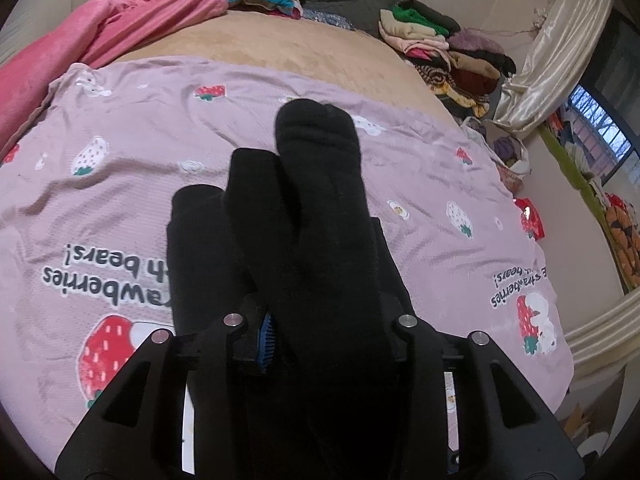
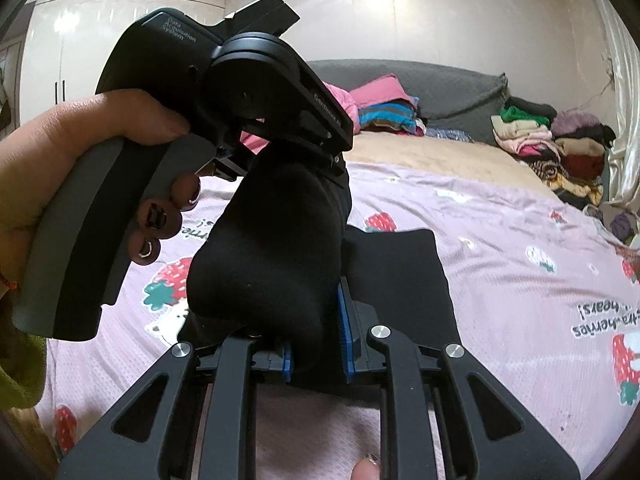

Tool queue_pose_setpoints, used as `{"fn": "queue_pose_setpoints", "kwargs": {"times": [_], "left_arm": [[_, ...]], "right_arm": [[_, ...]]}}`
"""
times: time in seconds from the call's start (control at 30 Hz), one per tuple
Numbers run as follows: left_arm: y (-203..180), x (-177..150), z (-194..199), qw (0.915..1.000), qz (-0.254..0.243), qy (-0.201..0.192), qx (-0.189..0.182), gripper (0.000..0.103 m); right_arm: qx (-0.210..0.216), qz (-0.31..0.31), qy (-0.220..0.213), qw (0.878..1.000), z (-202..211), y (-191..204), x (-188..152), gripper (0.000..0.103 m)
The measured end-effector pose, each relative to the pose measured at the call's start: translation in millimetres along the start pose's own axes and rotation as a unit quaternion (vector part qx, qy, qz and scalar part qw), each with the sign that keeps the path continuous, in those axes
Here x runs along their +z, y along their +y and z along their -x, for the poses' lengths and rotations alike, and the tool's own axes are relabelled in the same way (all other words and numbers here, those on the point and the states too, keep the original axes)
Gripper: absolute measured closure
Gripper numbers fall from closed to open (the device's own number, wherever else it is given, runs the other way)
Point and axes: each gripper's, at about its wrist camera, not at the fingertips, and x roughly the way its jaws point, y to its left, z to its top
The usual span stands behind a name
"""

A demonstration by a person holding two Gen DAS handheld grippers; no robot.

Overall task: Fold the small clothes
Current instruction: 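Lift the shirt edge with both tools and fold it over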

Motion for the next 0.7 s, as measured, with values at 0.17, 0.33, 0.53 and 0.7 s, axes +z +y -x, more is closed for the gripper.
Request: {"fn": "queue_pose_setpoints", "kwargs": {"times": [0.17, 0.33, 0.53, 0.7], "left_arm": [[-5, -2, -17, 0.9999, 0.000, 0.015, 0.002, 0.070], [-9, -5, -33, 0.9996, 0.005, 0.029, 0.000, 0.061], [-12, -7, -48, 0.9990, 0.008, 0.043, 0.003, 0.050], [-16, -7, -58, 0.9985, 0.009, 0.053, 0.003, 0.038]], "right_arm": [[0.008, -0.026, 0.018, 0.999, -4, -12, -11, 0.087], [0.027, -0.059, 0.034, 0.997, -6, -23, -16, 0.086], [0.049, -0.097, 0.051, 0.993, -13, -40, -21, 0.085], [0.072, -0.142, 0.070, 0.985, -16, -51, -26, 0.080]]}}
